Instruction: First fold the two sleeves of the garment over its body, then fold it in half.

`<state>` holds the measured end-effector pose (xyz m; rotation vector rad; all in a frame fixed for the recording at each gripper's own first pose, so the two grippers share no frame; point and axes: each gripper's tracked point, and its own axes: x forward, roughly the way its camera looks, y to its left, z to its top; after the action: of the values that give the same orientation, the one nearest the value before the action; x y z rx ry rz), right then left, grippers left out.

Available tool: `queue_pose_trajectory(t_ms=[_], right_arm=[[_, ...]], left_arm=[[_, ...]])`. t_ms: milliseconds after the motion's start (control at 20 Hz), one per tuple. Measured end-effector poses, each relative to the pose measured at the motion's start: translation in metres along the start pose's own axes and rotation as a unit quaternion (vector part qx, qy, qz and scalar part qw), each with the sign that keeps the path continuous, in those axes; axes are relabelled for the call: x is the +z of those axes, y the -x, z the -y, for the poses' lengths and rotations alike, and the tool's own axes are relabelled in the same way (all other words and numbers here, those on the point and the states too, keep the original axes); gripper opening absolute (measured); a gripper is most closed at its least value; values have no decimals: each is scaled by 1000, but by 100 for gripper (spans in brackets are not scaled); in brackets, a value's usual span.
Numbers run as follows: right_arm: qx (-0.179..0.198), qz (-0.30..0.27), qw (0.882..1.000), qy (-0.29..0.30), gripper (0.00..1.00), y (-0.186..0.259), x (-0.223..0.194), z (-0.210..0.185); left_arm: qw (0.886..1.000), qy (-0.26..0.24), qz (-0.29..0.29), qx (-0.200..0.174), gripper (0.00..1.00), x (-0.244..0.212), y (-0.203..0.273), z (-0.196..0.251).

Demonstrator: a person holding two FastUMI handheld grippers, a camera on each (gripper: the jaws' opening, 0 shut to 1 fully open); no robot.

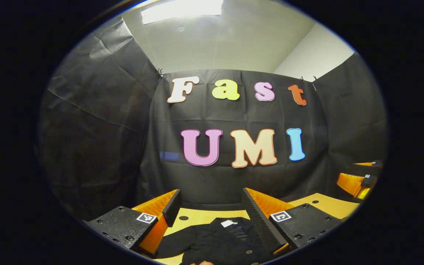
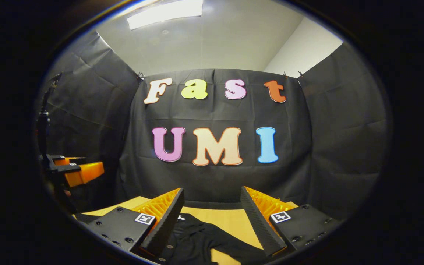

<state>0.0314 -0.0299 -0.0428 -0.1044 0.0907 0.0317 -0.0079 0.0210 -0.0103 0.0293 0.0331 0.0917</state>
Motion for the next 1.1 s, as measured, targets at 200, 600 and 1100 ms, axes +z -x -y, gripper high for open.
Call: queue_pose_trajectory(t_ms=[200,600,1100], right_arm=[[-25,-23,999,10,96,-8,-23,37],[-79,-90,992,33,97,-17,-92,120],[-83,-235,968,22,98,0,-225,189]], left_arm=[[1000,-5,-5,6,99,-2,0,6],[1000,-20,-6,9,99,-1,-3,29],[999,-31,-15,22,99,-8,-4,62]])
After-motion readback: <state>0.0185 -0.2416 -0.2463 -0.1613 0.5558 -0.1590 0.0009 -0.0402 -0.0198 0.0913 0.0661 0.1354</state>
